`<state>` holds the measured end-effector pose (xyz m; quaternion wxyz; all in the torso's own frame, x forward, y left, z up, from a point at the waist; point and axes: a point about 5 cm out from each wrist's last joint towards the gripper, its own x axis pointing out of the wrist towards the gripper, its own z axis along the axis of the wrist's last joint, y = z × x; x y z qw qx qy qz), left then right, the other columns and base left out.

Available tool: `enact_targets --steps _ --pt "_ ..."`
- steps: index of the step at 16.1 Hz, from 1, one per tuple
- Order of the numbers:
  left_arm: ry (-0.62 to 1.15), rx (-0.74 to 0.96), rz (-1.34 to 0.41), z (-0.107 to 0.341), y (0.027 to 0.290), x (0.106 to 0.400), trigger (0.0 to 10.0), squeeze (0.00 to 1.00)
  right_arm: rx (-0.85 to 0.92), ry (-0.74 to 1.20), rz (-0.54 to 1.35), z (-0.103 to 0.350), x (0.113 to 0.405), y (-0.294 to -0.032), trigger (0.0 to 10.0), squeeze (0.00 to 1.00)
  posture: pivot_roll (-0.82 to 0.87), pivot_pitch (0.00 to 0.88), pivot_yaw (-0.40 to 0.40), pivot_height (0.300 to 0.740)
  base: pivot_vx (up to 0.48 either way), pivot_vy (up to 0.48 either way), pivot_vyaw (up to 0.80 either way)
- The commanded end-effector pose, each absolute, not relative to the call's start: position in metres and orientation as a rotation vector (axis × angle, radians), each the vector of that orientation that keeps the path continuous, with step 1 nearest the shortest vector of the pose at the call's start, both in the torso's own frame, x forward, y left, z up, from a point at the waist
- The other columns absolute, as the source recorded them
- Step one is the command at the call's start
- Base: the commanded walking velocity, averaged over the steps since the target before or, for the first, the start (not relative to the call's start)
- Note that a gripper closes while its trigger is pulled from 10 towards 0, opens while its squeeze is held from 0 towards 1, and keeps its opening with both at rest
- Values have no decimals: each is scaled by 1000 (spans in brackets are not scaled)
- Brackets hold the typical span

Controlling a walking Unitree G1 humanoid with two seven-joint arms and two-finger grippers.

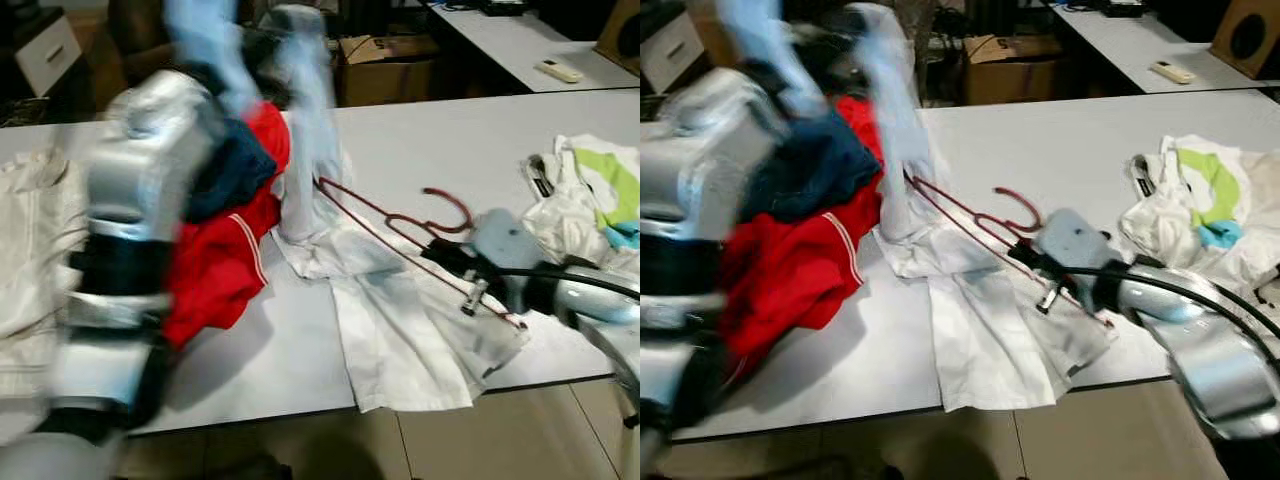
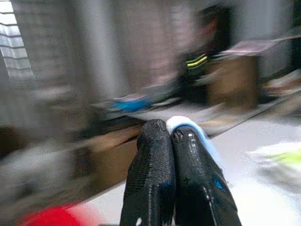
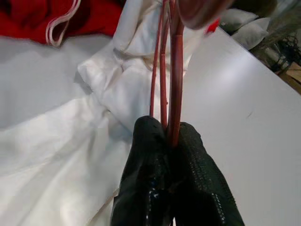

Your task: Hang hanger

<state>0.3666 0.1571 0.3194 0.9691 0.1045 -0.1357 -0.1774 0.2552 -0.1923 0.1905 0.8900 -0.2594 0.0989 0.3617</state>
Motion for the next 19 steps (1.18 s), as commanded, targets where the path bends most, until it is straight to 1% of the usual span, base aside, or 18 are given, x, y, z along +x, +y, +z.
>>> enact_targets --steps 1,2,3,4,6,7,8,9,10,11,12,13,15,16,17,18,19 --pt "-225 338 -240 307 173 372 10000 0 -525 156 728 204 253 -198 10000 0 67 0 52 740 0 0 0" --pt "-160 401 -225 292 184 372 10000 0 -448 116 795 213 241 -202 10000 0 65 0 53 740 0 0 0" --pt "-133 414 -232 286 186 372 10000 0 -417 102 825 217 235 -204 10000 0 65 0 53 740 0 0 0" --pt "-56 511 -246 267 189 370 10000 0 -355 90 854 223 224 -213 10000 0 63 0 54 740 0 0 0" --pt "8 513 -271 245 188 368 10000 0 -265 120 958 227 201 -224 10000 0 60 0 55 740 0 0 0" --pt "9 509 -309 239 182 366 10000 0 -241 121 976 230 193 -230 10000 0 59 0 57 740 0 0 0" --pt "4 480 -358 239 176 364 10000 0 -234 106 956 232 194 -232 10000 0 59 0 57 740 0 0 0" --pt "2 442 -458 237 164 358 10000 0 -211 68 931 237 195 -235 10000 0 58 0 58 740 0 0 0" --pt "20 465 -577 231 154 349 10000 0 -134 -11 916 246 196 -236 10000 0 61 0 63 740 0 0 0" --pt "27 481 -614 228 150 345 10000 0 -92 -48 919 249 196 -236 10000 0 61 0 63 740 0 0 0" --pt "37 439 -665 224 146 339 10000 0 -52 -102 887 253 198 -236 10000 0 64 0 66 740 0 0 0" --pt "40 351 -771 225 140 327 10000 0 -45 -135 800 254 203 -242 10000 0 68 0 67 740 0 0 0" --pt "120 276 -1047 219 135 290 10000 0 -19 -143 624 251 214 -255 10000 0 69 0 66 740 0 0 0" --pt "209 301 -1116 208 143 275 10000 133 -15 -127 548 246 219 -258 10000 0 72 8 62 740 0 0 0" --pt "303 348 -1134 196 153 265 10000 278 -17 -99 483 241 224 -259 10000 0 76 15 57 740 0 0 0" --pt "366 405 -1110 185 162 263 10000 384 -14 -84 445 236 227 -258 10000 0 81 18 53 740 0 0 0" --pt "408 449 -1052 176 169 264 10000 847 -14 -67 388 230 233 -257 10000 0 82 21 52 740 0 0 0"
